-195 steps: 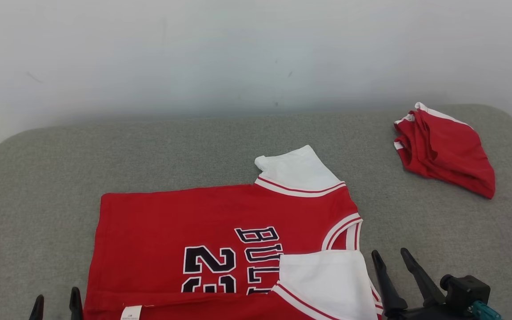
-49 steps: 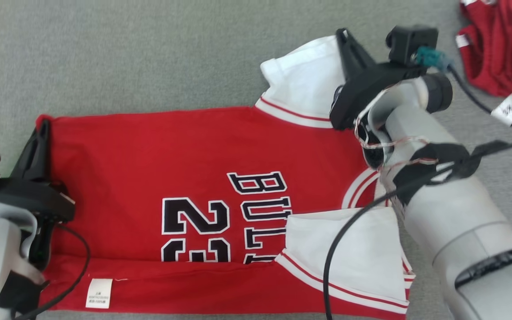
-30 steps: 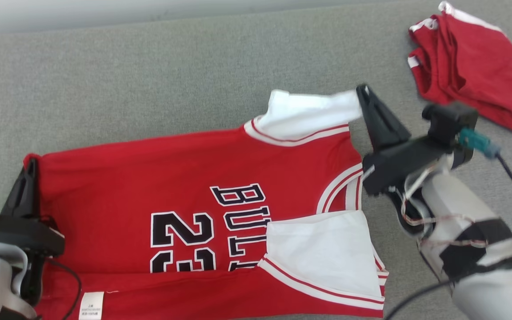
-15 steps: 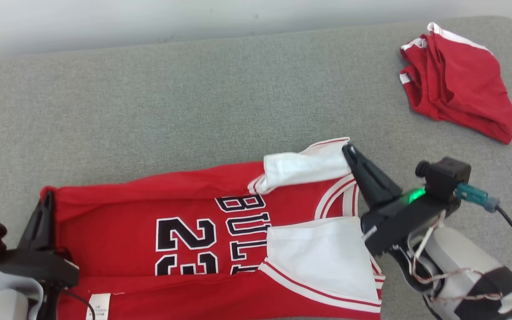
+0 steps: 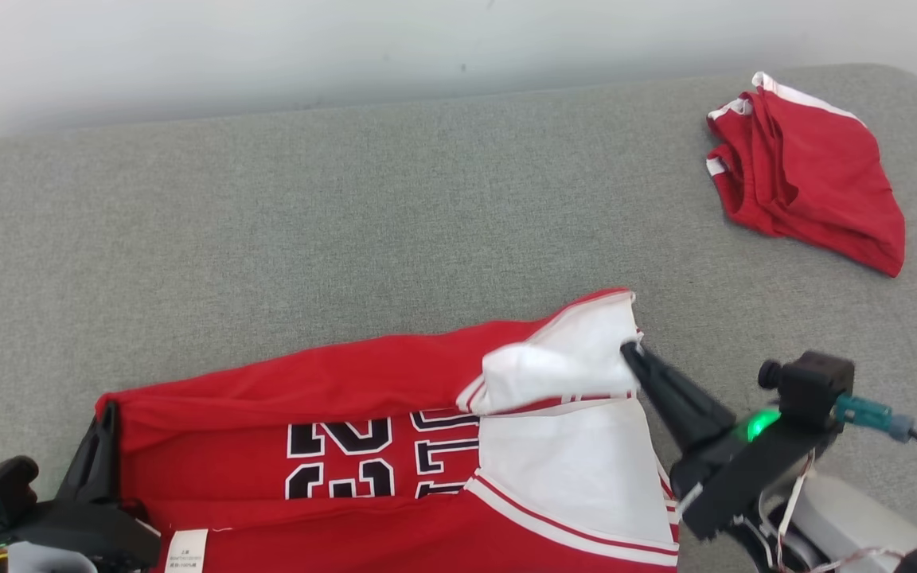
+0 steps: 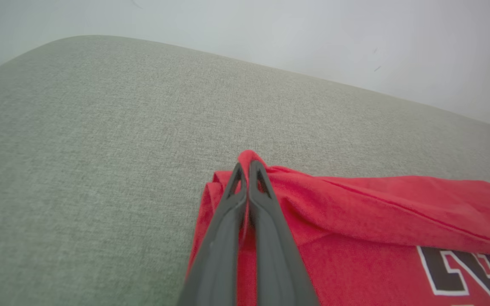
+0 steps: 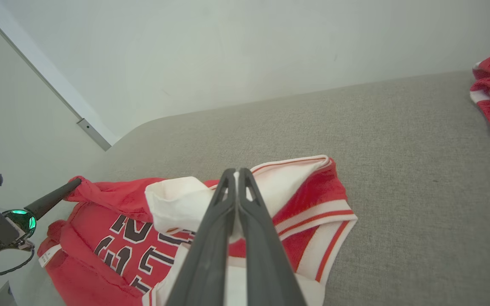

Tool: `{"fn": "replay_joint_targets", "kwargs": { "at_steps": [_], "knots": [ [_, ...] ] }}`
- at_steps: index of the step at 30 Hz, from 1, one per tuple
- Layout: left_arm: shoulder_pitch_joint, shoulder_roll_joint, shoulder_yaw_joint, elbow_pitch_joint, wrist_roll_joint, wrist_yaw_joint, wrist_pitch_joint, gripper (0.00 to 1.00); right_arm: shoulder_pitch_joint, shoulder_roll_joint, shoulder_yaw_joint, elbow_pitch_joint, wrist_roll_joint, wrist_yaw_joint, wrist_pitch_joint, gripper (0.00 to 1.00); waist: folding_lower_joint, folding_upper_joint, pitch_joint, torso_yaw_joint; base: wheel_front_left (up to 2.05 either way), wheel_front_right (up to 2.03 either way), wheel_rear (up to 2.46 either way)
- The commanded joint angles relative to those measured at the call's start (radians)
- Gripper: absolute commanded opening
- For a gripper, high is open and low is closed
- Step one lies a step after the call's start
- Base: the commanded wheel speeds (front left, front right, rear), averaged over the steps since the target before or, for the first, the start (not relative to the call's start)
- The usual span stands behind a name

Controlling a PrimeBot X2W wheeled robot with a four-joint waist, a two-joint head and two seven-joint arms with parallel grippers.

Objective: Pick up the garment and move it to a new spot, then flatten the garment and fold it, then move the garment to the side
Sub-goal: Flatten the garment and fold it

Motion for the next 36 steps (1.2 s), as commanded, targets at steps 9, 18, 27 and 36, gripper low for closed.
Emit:
{"fn": "replay_joint_targets", "kwargs": {
  "at_steps": [9, 18, 27, 36],
  "knots": [
    [0.049, -0.009, 0.011, 0.033, 0.025, 0.001, -0.003, 0.00, 0.064, -0.037, 0.054, -0.011, 0.033, 0.000, 0.049, 0.00, 0.0001, 0.0001, -0.021, -0.004, 0.00, 0.00, 0.00],
    [0.063, -0.017, 0.040, 0.046, 0.046, 0.000, -0.003, 0.44, 0.083, 0.000, 0.084, 0.028, 0.005, 0.000, 0.068, 0.00, 0.0001, 0.0001, -0.025, -0.008, 0.00, 0.00, 0.00],
    [0.098, -0.054, 0.103, -0.041, 0.074, 0.001, -0.003, 1.00, 0.090, 0.030, 0.097, 0.109, -0.074, 0.000, 0.075, 0.00, 0.0001, 0.0001, -0.030, 0.001, 0.00, 0.00, 0.00],
    [0.174, -0.111, 0.168, -0.205, 0.137, 0.007, -0.003, 1.00, 0.107, 0.050, 0.105, 0.161, -0.109, 0.000, 0.091, 0.00, 0.0001, 0.0001, -0.050, 0.021, 0.00, 0.00, 0.00]
  ]
}}
